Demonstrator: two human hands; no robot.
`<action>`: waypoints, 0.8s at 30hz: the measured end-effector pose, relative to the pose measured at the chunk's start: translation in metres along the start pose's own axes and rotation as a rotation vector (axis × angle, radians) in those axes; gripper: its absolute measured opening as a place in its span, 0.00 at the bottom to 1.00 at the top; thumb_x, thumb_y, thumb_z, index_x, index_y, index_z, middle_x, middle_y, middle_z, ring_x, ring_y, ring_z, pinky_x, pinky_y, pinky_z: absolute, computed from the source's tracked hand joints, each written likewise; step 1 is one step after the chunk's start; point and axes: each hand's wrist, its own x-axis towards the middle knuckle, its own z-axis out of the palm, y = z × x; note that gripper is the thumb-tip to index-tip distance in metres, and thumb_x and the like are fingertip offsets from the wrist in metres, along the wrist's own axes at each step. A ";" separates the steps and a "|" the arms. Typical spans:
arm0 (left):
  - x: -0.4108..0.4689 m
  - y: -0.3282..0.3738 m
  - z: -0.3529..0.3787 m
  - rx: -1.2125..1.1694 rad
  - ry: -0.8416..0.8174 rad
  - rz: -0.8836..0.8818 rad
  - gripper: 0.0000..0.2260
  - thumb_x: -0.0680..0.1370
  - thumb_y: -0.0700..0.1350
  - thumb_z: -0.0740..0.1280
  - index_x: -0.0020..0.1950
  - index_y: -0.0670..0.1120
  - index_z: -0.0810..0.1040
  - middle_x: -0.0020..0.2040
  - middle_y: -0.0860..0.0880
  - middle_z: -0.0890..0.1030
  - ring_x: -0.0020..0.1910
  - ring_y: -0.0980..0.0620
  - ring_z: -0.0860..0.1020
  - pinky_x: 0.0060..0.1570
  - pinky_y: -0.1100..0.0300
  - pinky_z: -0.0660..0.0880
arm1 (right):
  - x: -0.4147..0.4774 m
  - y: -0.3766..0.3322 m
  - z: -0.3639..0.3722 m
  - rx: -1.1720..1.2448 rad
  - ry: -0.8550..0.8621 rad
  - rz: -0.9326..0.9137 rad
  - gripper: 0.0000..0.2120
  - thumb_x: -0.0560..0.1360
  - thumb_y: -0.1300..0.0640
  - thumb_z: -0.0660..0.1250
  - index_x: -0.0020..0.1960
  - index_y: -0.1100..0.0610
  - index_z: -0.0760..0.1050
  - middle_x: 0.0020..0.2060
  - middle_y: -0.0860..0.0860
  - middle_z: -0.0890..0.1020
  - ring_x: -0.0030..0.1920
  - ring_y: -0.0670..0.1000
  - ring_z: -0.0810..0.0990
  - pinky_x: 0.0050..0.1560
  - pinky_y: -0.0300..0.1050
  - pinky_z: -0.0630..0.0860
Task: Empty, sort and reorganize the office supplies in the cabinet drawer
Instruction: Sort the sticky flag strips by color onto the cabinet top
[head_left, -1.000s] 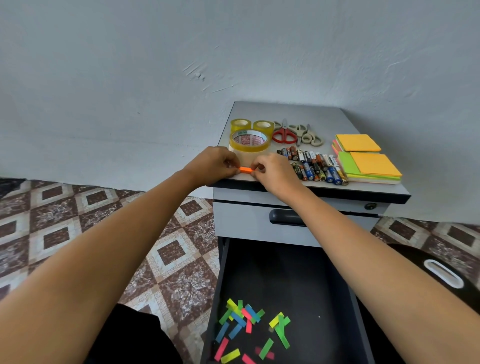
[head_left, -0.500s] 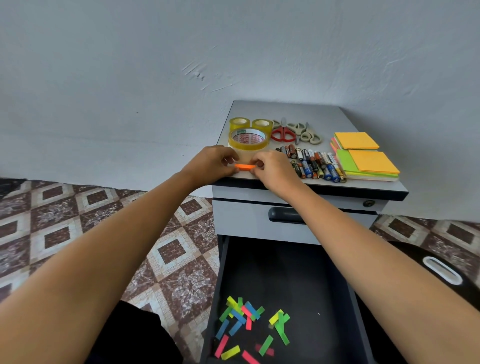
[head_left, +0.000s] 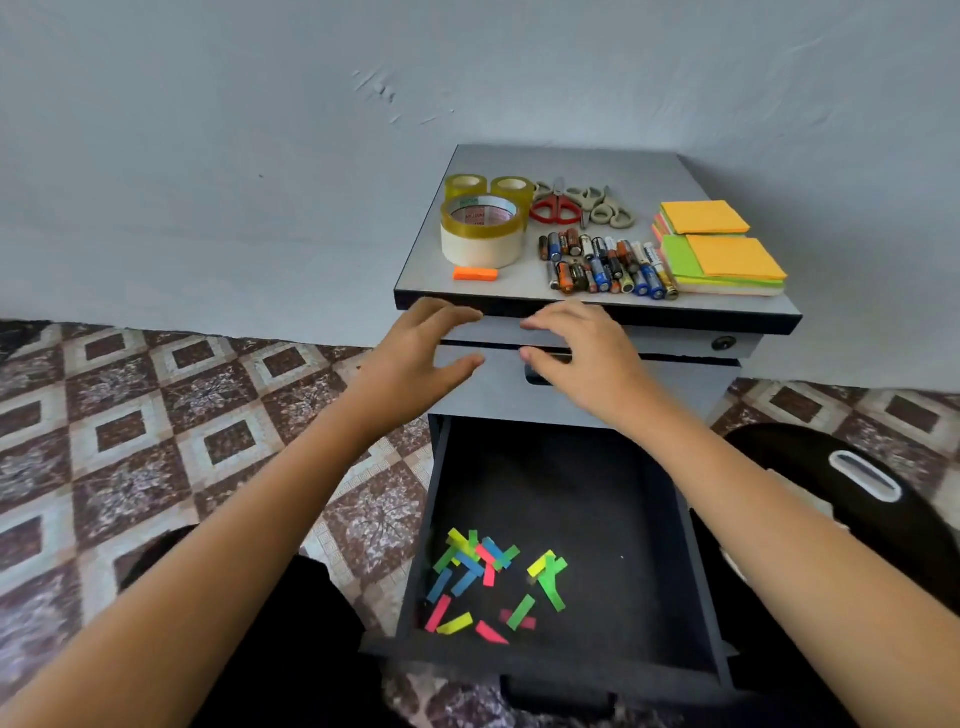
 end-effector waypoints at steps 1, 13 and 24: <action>-0.010 0.002 0.006 -0.009 -0.034 -0.006 0.19 0.76 0.48 0.68 0.66 0.47 0.73 0.63 0.47 0.73 0.61 0.53 0.71 0.57 0.69 0.63 | -0.011 0.003 0.002 -0.002 -0.013 0.002 0.17 0.76 0.53 0.67 0.64 0.56 0.76 0.61 0.51 0.76 0.64 0.52 0.69 0.58 0.34 0.59; -0.076 0.001 0.099 -0.096 -0.447 -0.130 0.16 0.77 0.48 0.66 0.65 0.48 0.74 0.61 0.50 0.74 0.59 0.55 0.73 0.58 0.69 0.64 | -0.107 0.048 0.065 0.003 -0.339 0.141 0.19 0.78 0.50 0.63 0.67 0.51 0.72 0.64 0.48 0.73 0.65 0.48 0.68 0.63 0.40 0.63; -0.100 -0.023 0.173 0.002 -0.747 -0.290 0.16 0.77 0.49 0.65 0.64 0.48 0.74 0.61 0.47 0.73 0.57 0.50 0.75 0.60 0.56 0.71 | -0.145 0.096 0.132 -0.017 -0.589 0.260 0.16 0.77 0.54 0.64 0.65 0.52 0.74 0.60 0.51 0.75 0.62 0.52 0.72 0.61 0.47 0.71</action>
